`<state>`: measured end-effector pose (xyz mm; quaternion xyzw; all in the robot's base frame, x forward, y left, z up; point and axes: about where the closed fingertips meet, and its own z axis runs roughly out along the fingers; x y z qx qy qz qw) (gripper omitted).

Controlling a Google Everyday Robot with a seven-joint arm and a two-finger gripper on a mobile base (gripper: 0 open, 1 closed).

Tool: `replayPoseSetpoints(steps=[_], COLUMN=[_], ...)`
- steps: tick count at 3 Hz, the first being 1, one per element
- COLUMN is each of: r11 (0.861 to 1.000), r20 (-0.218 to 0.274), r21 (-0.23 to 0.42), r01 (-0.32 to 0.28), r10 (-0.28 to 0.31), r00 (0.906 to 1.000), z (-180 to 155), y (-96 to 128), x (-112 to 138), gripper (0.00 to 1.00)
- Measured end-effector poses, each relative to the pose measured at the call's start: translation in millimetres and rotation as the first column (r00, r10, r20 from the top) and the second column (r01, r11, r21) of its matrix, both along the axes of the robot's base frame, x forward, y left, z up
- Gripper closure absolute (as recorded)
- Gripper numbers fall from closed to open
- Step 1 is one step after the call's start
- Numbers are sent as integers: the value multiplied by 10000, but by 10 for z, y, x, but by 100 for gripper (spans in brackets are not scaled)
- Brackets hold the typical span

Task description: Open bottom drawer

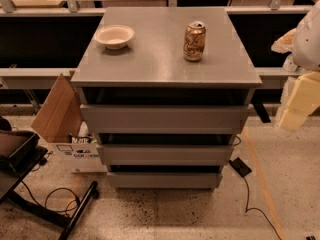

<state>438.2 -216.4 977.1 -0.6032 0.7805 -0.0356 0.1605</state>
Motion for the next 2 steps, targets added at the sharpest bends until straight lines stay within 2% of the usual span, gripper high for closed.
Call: replayPoseSetpoints(steps=[1,2], r11=[10000,9999], r20=[0,-78], r21=[0,81], r01=[0,-72], r10=[0,73], r00=[10000,9999], z=[0,-291], y=[0,82], x=[0,51], gripper=[0,0])
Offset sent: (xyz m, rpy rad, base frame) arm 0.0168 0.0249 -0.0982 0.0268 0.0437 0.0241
